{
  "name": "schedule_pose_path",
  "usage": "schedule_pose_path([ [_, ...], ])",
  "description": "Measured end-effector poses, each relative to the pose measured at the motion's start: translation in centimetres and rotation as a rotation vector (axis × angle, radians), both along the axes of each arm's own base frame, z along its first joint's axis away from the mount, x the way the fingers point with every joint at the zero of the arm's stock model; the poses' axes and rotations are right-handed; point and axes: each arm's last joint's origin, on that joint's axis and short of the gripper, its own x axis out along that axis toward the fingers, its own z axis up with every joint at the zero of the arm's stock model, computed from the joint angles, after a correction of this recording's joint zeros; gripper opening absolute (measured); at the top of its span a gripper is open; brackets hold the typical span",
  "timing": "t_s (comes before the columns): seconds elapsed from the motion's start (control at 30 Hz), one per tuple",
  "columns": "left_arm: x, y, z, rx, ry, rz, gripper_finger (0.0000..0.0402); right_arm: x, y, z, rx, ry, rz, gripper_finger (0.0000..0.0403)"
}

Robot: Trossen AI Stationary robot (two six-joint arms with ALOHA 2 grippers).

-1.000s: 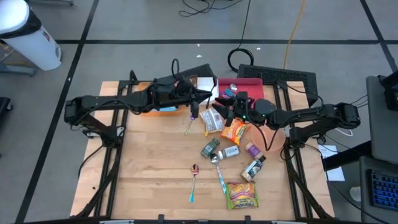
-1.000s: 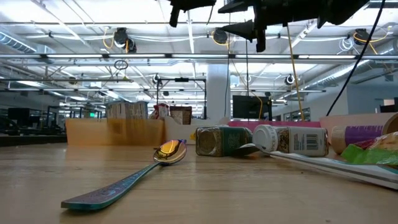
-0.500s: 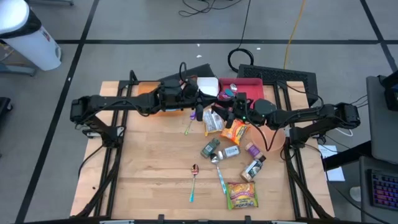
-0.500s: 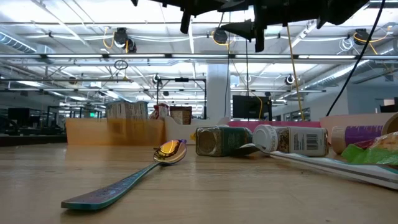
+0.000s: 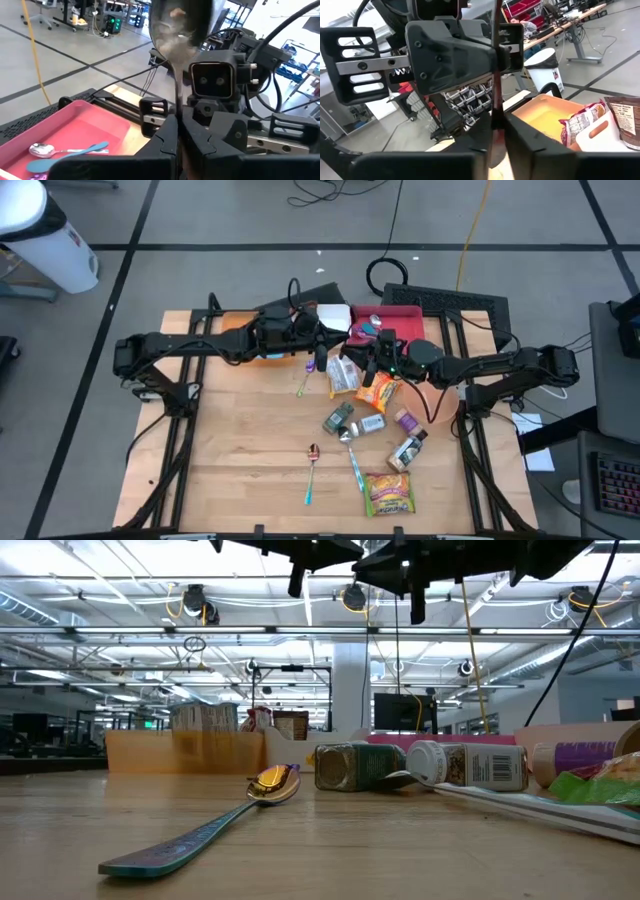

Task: Pick & Place Food Item
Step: Put the black spoon into the red bin

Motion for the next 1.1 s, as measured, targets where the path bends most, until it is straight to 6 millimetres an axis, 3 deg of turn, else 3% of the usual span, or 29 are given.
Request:
schedule_pose_path([
  [0.07,0.0,0.0,0.0,-0.001,-0.001,0.0,0.0005,0.0,0.0,0.0,-0.015,0.003,0.0,0.0008],
  [0.37,0.0,0.0,0.0,-0.007,-0.003,-0.002,0.0006,0.0,0.0,0.0,-0.015,0.005,0.0,0.0003],
  [0.83,-0.2,0.9,0.1,-0.054,-0.013,-0.069,0.0123,0.0,0.0,0.0,-0.014,0.008,0.002,0.0001],
  [1.1,-0.5,2.0,0.0,-0.055,-0.006,-0.046,0.0183,0.0,0.0,0.0,-0.011,0.004,0.091,0.0],
])
